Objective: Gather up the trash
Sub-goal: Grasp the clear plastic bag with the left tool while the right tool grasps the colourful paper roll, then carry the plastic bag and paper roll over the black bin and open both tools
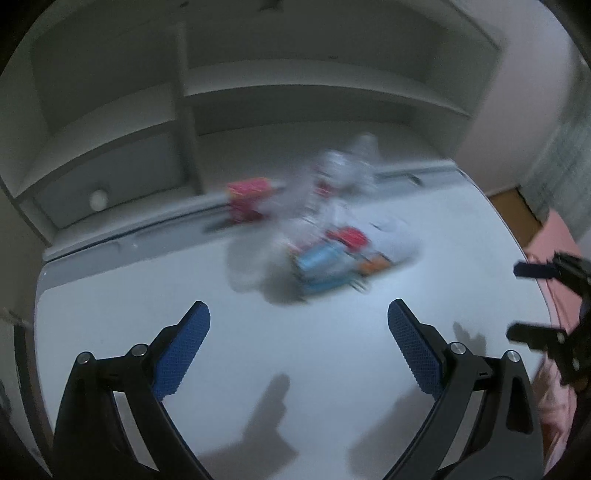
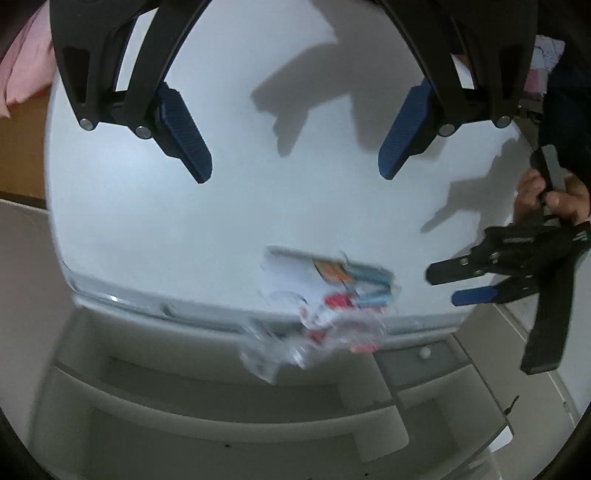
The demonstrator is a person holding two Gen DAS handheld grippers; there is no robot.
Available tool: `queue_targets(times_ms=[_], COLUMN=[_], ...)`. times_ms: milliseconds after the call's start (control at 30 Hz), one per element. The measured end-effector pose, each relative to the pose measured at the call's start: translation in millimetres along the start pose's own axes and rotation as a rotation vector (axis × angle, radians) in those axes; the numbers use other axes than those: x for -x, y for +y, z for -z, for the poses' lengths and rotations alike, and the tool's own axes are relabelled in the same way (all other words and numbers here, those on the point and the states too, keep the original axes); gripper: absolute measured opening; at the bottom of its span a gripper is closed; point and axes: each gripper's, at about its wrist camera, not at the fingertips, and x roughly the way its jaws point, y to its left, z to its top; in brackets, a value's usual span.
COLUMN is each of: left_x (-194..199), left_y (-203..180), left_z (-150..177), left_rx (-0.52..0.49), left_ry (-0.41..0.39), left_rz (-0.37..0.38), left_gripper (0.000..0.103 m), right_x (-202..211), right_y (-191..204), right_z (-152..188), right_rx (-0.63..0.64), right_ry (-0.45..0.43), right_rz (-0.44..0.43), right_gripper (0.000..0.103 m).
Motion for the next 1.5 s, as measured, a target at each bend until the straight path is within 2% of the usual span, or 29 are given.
queue_targets(times_ms=[100, 267, 333, 367, 400, 467, 500, 700, 767, 867, 900, 967, 1100, 1133, 1167, 1267, 1367, 1500], left_x=[-21.7, -64.7, -80.6, -87.0, -91.0, -89.4, -82.2, -26.2, -9.6, 11.7, 15.6, 23.1, 37.6, 41.7, 45.2, 51.5, 61.9, 71.0], left_y=[18.7, 10.0, 8.9, 10.0, 11.5, 14.0, 15.2, 35.5, 48.4, 67.8, 71.9, 81.7, 95.7, 97.1, 97.3, 87.7, 73.6, 40.5], left_z=[-26.8, -55.0, -61.9, -63.8, -64.3, -61.2, -58.5, -36.5, -26.1, -6.9, -1.7, 9.2, 32.7, 37.4, 42.7, 57.6, 69.4, 81.3], left_rx=[0.044, 0.045, 0.042, 0.043, 0.046, 0.039, 0.037, 0.046, 0.070, 0.098, 0.103, 0.127, 0.181, 0.191, 0.207, 0.236, 0.234, 0.191], left_ry=[-0.001, 0.012, 0.028, 0.043, 0.064, 0.076, 0.063, -0.024, -0.035, -0.049, -0.053, -0.058, -0.061, -0.066, -0.072, -0.093, -0.118, -0.129], left_rz=[0.026, 0.027, 0.024, 0.025, 0.042, 0.068, 0.066, 0.075, 0.065, 0.037, 0.019, -0.002, -0.016, -0.013, -0.008, 0.013, 0.000, 0.037], left_gripper=[0.094, 0.093, 0.075, 0.046, 0.021, 0.004, 0.001, 0.000, 0.000, 0.000, 0.000, 0.000, 0.000, 0.000, 0.000, 0.000, 0.000, 0.000], right_x=[-11.4, -24.9, -30.4, -32.9, -36.3, -44.5, -49.9, -98.2, -111.8, -127.4, -130.4, -131.0, -115.1, -107.7, -101.6, -75.1, -40.3, -7.1], right_y=[2.3, -1.9, -5.0, -5.5, -4.2, 0.5, 4.6, 36.9, 44.0, 49.2, 49.4, 48.8, 46.9, 46.0, 45.1, 40.0, 26.4, -2.9], right_z=[-18.6, -43.8, -53.0, -56.8, -61.1, -68.6, -71.8, -85.3, -85.7, -86.7, -86.5, -85.4, -73.2, -67.3, -63.2, -46.3, -28.9, 1.3], right_rx=[0.000, 0.037, 0.068, 0.086, 0.112, 0.174, 0.216, 0.530, 0.613, 0.670, 0.669, 0.651, 0.631, 0.619, 0.606, 0.535, 0.407, 0.212], right_ry=[0.002, 0.012, 0.017, 0.020, 0.024, 0.032, 0.040, 0.117, 0.157, 0.206, 0.223, 0.232, 0.225, 0.211, 0.197, 0.140, 0.079, 0.083], right_rz=[-0.020, -0.027, -0.025, -0.021, -0.019, -0.015, -0.015, 0.030, 0.024, 0.014, 0.008, 0.007, 0.026, 0.030, 0.035, 0.050, 0.047, 0.079], right_gripper=[0.088, 0.088, 0.088, 0.088, 0.088, 0.089, 0.090, 0.093, 0.093, 0.093, 0.090, 0.072, 0.046, 0.033, 0.025, 0.017, 0.016, 0.016])
